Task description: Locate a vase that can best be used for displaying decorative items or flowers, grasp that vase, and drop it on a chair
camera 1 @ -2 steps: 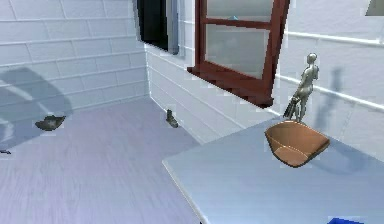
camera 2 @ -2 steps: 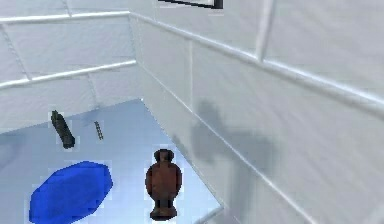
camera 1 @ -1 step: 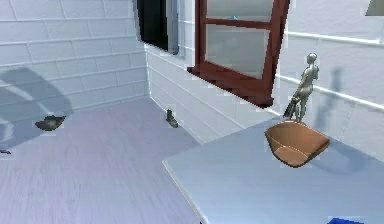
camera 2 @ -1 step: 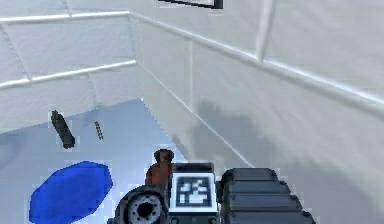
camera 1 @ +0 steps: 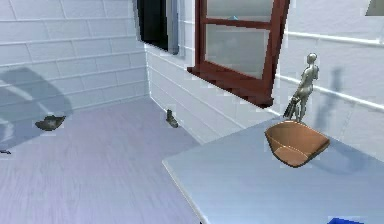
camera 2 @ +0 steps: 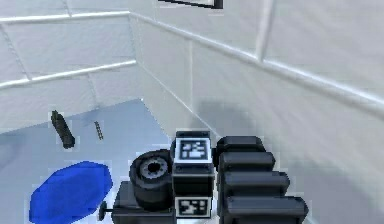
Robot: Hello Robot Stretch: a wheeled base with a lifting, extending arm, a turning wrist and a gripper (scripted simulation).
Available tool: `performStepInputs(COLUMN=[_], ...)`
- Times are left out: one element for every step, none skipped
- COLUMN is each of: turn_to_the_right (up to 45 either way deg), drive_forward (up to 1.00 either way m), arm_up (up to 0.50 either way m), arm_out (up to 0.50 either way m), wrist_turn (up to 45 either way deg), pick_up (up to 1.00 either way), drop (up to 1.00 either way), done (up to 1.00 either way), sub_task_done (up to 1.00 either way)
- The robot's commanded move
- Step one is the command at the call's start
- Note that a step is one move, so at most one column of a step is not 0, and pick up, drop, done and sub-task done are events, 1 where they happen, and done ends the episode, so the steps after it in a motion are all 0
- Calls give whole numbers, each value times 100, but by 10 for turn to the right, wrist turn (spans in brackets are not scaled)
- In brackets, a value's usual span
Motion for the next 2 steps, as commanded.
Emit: performStepInputs(turn_to_the_right=[0, 0], drive_forward=[0, 0], arm_up=[0, 0], arm_out=[0, 0], wrist_turn=[450, 450], pick_up=[0, 0], drop=[0, 0], done=[0, 0], sub_task_done=[0, 0])
